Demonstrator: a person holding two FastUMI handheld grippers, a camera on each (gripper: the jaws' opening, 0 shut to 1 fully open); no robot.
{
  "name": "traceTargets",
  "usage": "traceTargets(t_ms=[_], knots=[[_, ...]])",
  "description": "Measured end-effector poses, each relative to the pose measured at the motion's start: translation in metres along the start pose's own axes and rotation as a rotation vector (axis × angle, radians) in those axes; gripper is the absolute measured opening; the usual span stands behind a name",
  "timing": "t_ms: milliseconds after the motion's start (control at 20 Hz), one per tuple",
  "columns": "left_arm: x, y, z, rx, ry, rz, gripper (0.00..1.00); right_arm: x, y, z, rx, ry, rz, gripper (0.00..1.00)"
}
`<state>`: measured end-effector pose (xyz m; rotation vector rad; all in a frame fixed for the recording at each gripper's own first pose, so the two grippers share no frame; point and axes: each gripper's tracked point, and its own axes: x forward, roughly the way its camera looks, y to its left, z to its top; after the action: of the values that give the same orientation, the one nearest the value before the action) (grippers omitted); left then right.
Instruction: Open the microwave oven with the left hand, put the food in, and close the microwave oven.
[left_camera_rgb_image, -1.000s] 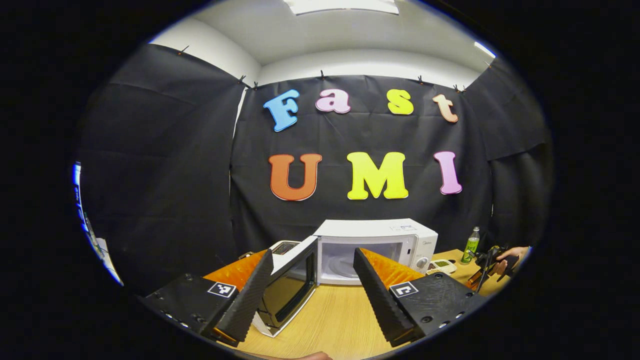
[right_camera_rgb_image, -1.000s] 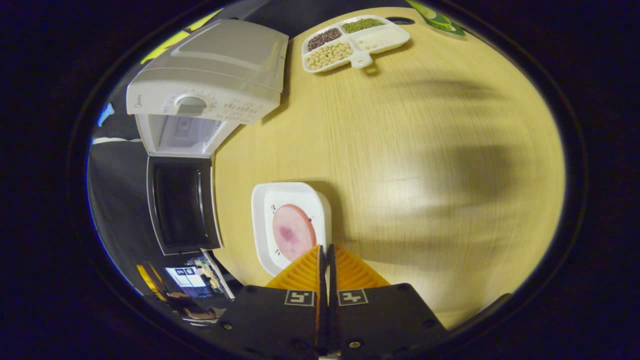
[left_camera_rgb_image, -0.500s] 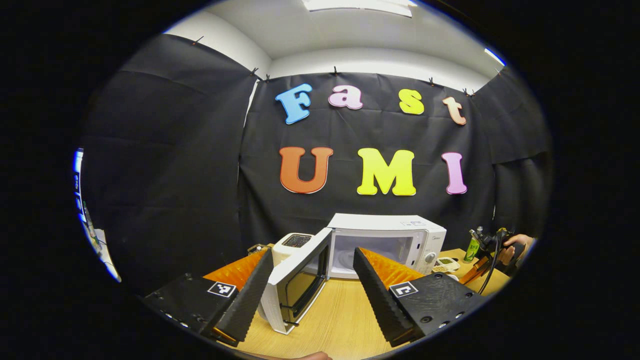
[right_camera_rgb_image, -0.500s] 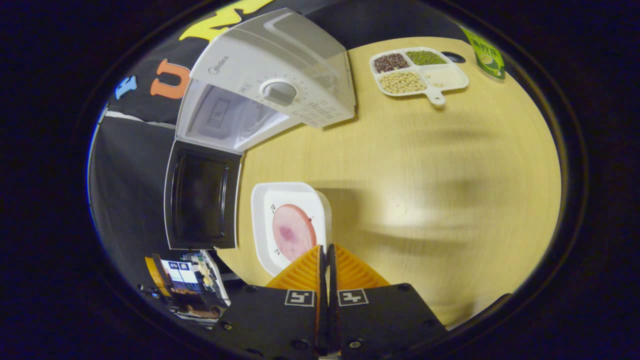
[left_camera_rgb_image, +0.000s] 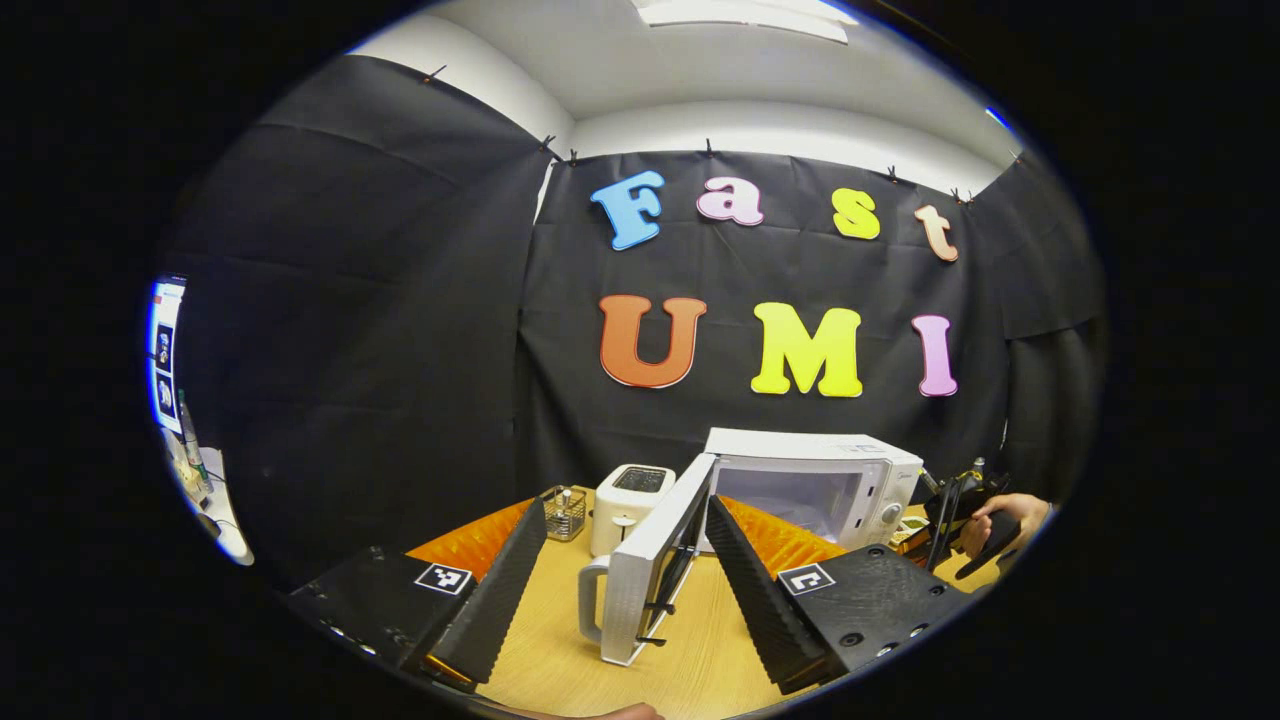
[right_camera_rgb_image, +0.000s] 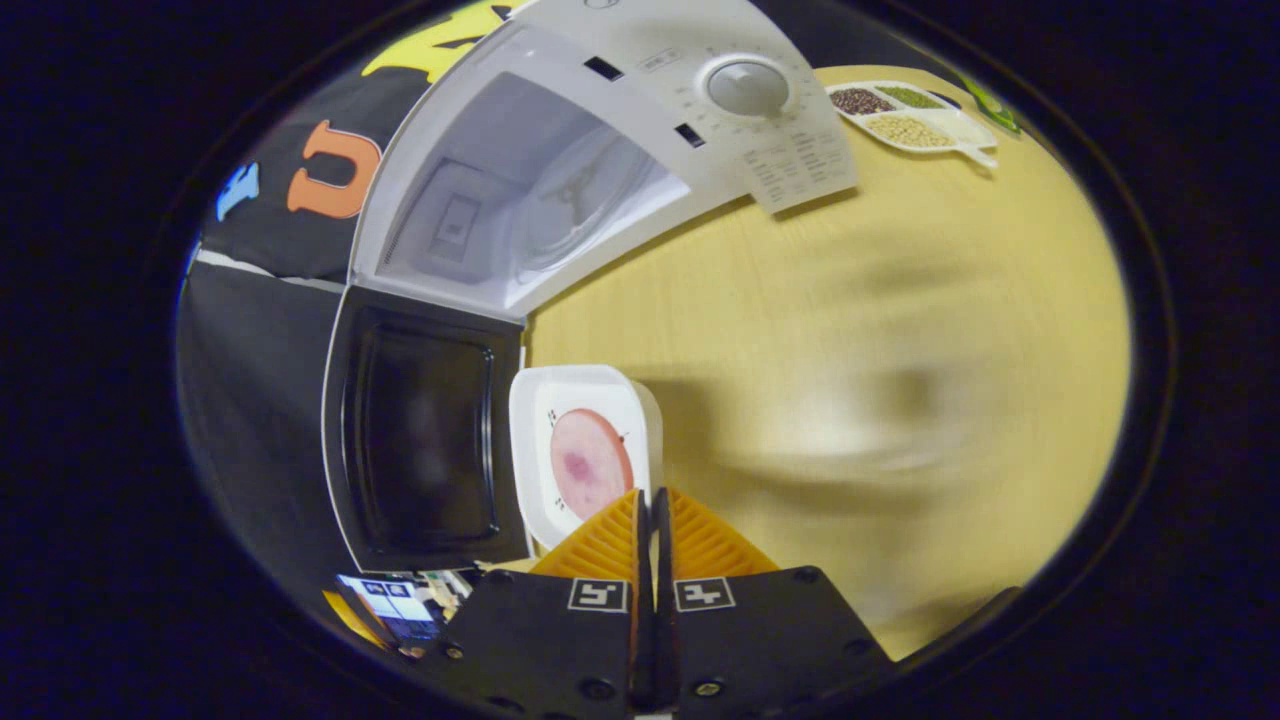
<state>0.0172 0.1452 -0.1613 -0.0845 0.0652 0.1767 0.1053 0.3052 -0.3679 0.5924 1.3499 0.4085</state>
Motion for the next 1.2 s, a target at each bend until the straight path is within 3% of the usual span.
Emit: traceTargets(t_ms=[150, 400, 450, 750, 1000, 1200], knots=[[-0.004, 0.013, -0.006, -0.003, 0.012, 0.015, 0.94, 0.025, 0.028, 0.01, 0.134, -0.124, 0.043, 0.04], [-0.002, 0.034, -0.012, 0.008, 0.029, 0.039, 0.95, 0.047, 0.057, 0.07, 0.287, -0.441, 0.107, 0.0], [-0.003, 0.036, -0.012, 0.014, 0.028, 0.04, 0.95, 0.05, 0.062, 0.081, 0.329, -0.477, 0.125, 0.05], [-0.003, 0.029, -0.013, 0.049, 0.018, 0.021, 0.95, 0.081, 0.061, 0.154, 0.547, -0.699, 0.181, 0.05], [-0.001, 0.015, -0.005, 0.067, 0.009, 0.0, 0.95, 0.086, 0.06, 0.208, 0.556, -0.929, 0.195, 0.05], [0.005, 0.007, -0.007, 0.042, 0.012, -0.012, 0.94, 0.095, 0.064, 0.225, 0.543, -1.005, 0.188, 0.11]])
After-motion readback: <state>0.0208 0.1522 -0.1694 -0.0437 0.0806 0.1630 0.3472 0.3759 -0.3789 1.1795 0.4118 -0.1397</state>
